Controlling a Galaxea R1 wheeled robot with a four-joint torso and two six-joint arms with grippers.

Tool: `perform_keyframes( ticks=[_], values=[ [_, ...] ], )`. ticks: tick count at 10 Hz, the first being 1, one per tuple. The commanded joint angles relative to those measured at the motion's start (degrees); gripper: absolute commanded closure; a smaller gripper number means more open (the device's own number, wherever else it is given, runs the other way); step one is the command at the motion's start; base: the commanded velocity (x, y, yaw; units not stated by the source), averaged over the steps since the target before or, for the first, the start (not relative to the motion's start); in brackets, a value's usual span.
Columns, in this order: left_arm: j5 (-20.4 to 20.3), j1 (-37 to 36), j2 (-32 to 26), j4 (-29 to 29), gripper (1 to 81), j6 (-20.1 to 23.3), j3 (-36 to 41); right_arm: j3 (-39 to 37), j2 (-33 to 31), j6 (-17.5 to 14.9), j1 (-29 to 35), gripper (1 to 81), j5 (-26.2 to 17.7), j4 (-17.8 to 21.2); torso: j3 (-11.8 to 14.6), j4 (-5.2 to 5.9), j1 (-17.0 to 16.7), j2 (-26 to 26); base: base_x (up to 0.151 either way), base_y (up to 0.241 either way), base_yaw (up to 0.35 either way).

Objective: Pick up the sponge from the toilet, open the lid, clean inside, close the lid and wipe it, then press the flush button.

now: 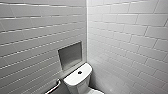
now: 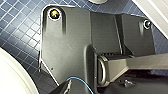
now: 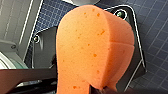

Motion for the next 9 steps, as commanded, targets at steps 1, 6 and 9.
perform_keyframes(
  ticks=[1, 6, 9],
  values=[
    [3.2, -2.3, 1.2, -0.2, 1.0, -0.1, -1.7, -1.4, 0.4, -0.2, 0.5, 81.1, -1.9, -0.5, 0.0, 0.00, 0.0, 0.0, 0.000, 0.000, 0.000],
    [3.2, -2.3, 1.5, -0.2, 1.0, -0.1, -1.8, -4.1, 5.0, -35.1, -1.9, 81.1, -3.9, 28.2, 0.0, 0.02, 0.0, 0.0, 0.000, 0.000, 0.000],
    [3.2, -2.3, 1.5, -0.2, 1.0, -0.2, -1.8, -5.4, 5.7, -42.2, -1.8, 81.1, -4.2, 31.8, 0.0, 0.02, 0.0, 0.0, 0.000, 0.000, 0.000]
  ],
)
